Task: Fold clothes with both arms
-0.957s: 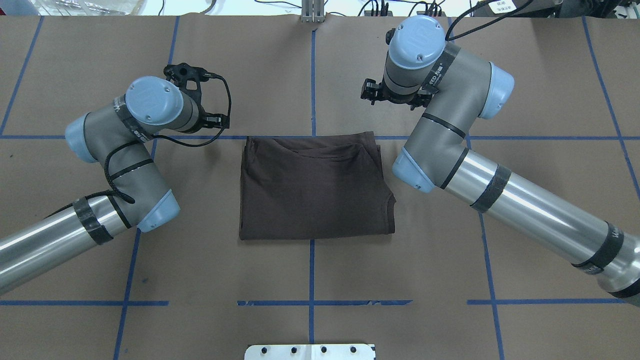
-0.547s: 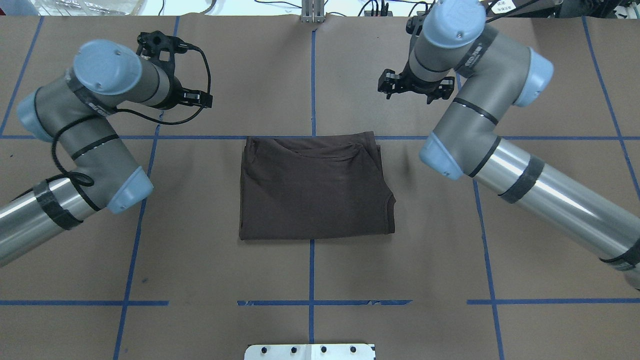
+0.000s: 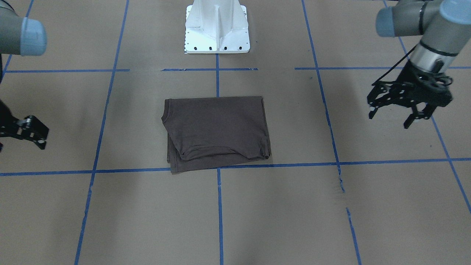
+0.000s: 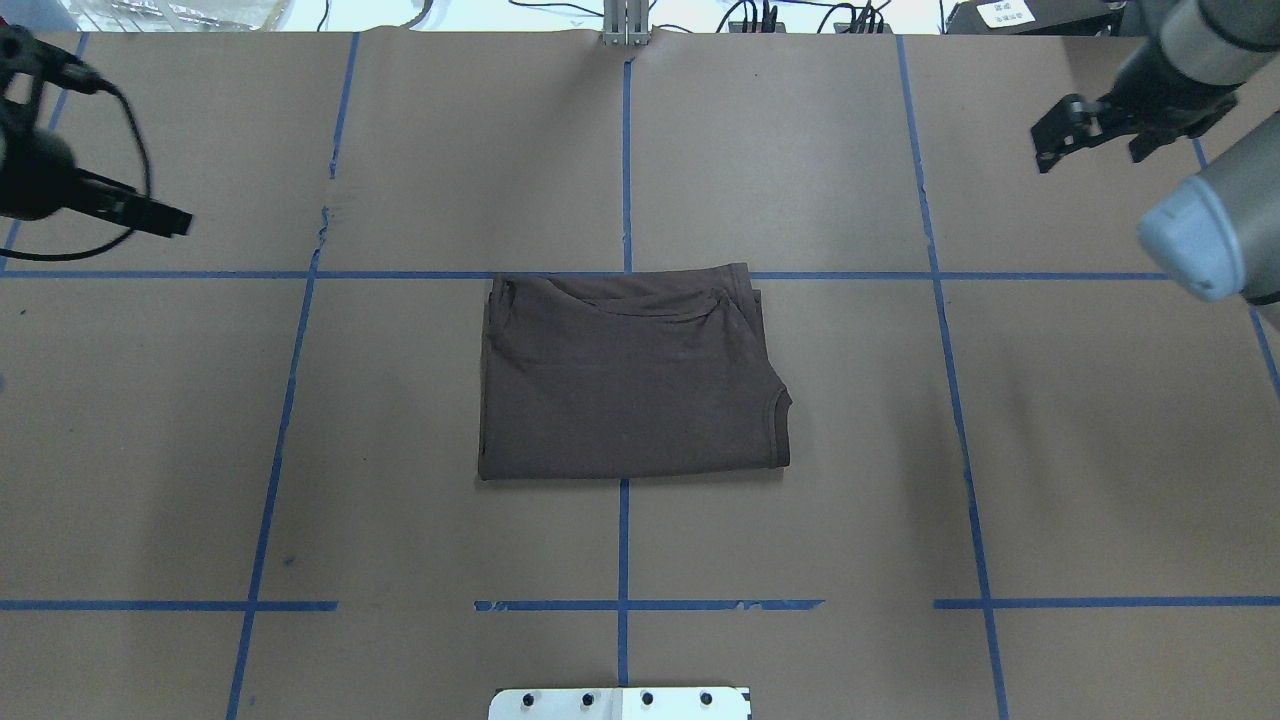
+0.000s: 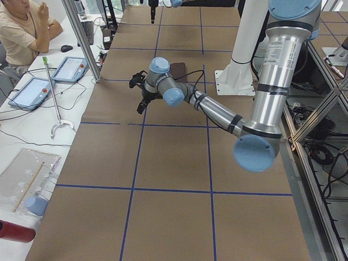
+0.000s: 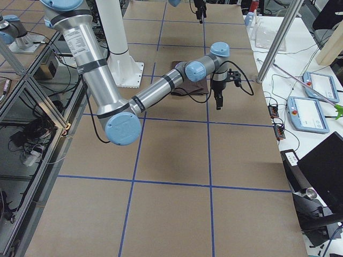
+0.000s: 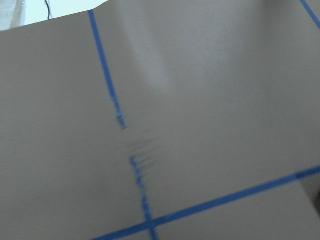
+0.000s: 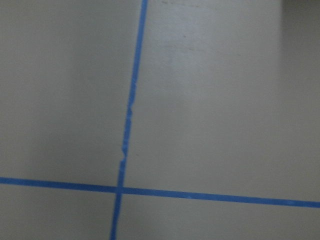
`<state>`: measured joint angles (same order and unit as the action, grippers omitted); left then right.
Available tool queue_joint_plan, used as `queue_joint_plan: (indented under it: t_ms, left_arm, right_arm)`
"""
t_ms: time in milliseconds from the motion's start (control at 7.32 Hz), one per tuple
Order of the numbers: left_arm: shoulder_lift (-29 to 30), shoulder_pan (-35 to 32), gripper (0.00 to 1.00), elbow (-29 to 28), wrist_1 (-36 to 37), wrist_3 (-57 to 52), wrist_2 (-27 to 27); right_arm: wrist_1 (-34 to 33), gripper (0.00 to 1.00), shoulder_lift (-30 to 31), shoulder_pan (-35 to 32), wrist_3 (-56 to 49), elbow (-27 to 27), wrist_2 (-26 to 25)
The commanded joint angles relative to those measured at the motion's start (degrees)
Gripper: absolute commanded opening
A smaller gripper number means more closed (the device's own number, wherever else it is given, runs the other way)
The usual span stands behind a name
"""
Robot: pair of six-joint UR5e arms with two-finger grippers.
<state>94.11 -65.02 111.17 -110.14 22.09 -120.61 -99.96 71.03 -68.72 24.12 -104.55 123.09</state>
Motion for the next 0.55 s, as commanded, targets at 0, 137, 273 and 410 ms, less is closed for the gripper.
queue_joint_plan:
  t_ms: [0, 137, 273, 410]
  left_arm:
    - [-6.0, -13.4, 1.0, 0.3, 8.6, -12.8, -6.6]
    - [-6.6, -15.2, 1.0, -1.3, 17.1, -12.9, -6.6]
    - [-6.7, -17.5, 1.0, -3.8, 21.1, -15.3, -6.6]
    - [-7.8, -21.3, 1.0, -4.9, 22.1, -22.7, -6.4]
  right_arm:
    - [-2.8, 1.0, 10.9, -9.4, -15.6, -1.4, 5.7]
    - [-1.9, 1.0, 17.2, -11.2, -16.0, -1.6, 5.4]
    - [-0.9, 1.0, 21.7, -13.5, -16.1, -1.4, 5.8]
    - [-0.5, 1.0, 24.7, -15.5, -16.9, -1.8, 5.8]
